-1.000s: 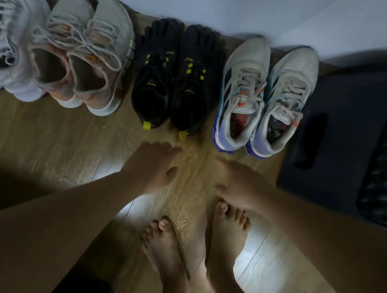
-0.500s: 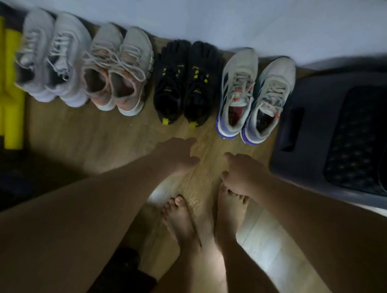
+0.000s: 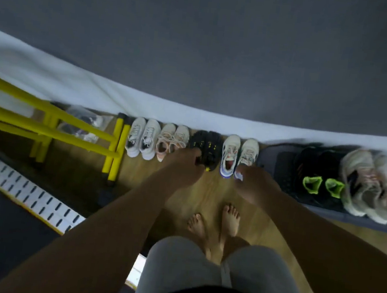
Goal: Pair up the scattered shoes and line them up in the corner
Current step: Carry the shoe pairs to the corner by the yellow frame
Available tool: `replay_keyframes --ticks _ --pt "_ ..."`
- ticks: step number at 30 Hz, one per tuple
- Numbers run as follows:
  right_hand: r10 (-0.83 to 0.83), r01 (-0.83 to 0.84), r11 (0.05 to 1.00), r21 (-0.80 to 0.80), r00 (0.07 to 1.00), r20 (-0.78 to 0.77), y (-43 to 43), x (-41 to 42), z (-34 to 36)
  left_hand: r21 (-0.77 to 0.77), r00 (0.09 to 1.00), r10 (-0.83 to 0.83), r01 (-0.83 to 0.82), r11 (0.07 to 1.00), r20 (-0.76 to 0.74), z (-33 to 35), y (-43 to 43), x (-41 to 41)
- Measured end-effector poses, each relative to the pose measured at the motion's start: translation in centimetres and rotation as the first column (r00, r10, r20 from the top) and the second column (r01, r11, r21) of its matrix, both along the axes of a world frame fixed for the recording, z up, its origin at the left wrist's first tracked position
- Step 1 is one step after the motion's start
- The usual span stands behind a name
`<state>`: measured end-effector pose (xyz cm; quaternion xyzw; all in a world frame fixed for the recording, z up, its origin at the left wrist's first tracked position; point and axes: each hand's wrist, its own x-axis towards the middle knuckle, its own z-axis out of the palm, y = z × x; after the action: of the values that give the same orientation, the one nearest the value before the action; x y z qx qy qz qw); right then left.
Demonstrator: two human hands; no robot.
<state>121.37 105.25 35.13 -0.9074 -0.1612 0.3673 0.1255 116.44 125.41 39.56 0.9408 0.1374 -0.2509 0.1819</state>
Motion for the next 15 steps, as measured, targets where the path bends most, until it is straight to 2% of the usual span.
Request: replay_keyframes --ticks 5,8,11,15 --pt "-0.043 0.039 0.999 0.023 0.978 0.202 -2.8 -2.4 7.0 -0.03 0.988 -0.135 0.138 0.99 0.078 6.7 -2.4 -0.5" --pt "-0.341 0.316 0.934 0.169 0.927 0.155 -5.1 -4.4 10.3 -0.068 0.95 -0.267 0.281 0.957 0.162 8.9 -5.2 0.9" --pt "-0.629 0.586 0.758 0.287 0.773 0.083 -8.8 -8.6 13.2 -0.178 0.914 -0.351 0.387 0.905 0.203 10.5 -9.8 1.7" --pt "-0.899 0.832 0.391 0.394 0.437 -0.029 -15.2 -15.0 15.3 -0.336 0.878 -0.426 0.477 0.812 0.218 12.4 -17.6 -0.3"
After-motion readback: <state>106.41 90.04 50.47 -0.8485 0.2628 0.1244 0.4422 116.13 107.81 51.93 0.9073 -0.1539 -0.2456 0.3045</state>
